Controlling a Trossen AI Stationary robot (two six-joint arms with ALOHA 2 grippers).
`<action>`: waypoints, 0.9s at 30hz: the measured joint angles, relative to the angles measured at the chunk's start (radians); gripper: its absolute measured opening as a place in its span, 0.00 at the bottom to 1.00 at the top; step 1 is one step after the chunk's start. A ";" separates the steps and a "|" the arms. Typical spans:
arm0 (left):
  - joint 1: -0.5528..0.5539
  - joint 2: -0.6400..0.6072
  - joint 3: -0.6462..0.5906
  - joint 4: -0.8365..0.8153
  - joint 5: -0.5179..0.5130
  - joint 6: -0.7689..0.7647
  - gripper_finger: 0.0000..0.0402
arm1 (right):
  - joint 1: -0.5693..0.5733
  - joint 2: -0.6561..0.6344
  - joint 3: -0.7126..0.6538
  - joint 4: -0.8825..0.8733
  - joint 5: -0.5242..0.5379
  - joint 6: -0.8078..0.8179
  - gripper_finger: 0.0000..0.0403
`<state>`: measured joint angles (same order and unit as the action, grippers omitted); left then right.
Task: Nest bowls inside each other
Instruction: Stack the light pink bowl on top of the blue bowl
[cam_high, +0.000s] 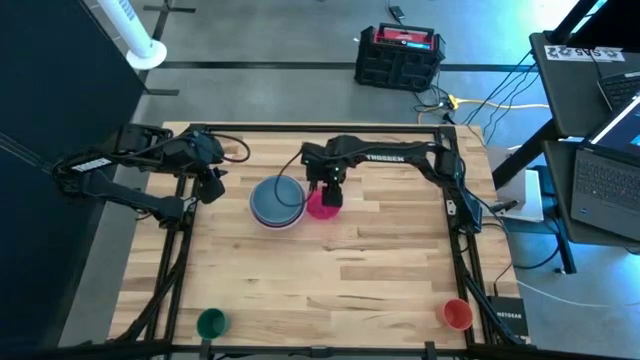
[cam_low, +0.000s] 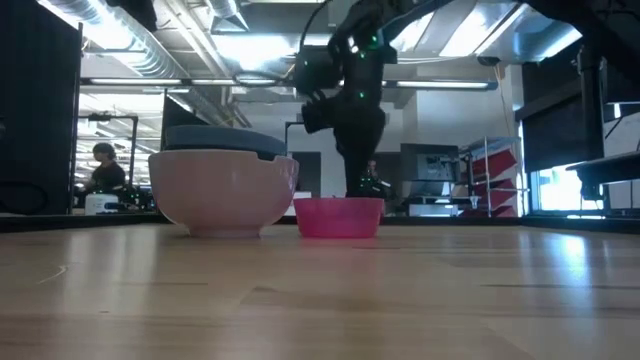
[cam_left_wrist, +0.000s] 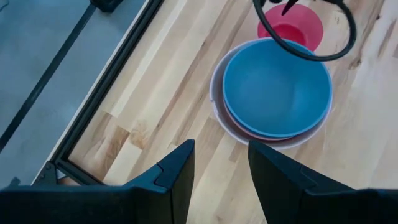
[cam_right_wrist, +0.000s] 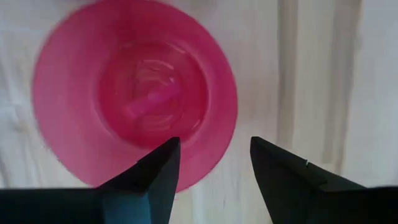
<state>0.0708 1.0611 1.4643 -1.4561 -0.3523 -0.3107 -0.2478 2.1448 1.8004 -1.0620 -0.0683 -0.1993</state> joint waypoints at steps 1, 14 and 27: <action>0.000 0.000 0.000 0.000 0.000 -0.001 0.33 | 0.000 0.000 -0.016 0.017 -0.001 -0.001 0.46; 0.000 0.000 0.000 0.000 0.000 -0.005 0.33 | -0.003 0.000 -0.138 0.132 -0.005 -0.016 0.12; 0.000 0.000 0.000 0.001 0.000 0.004 0.33 | 0.008 -0.057 -0.050 0.045 -0.007 -0.020 0.00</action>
<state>0.0708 1.0611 1.4643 -1.4550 -0.3523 -0.3067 -0.2402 2.0878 1.7508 -1.0169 -0.0751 -0.2189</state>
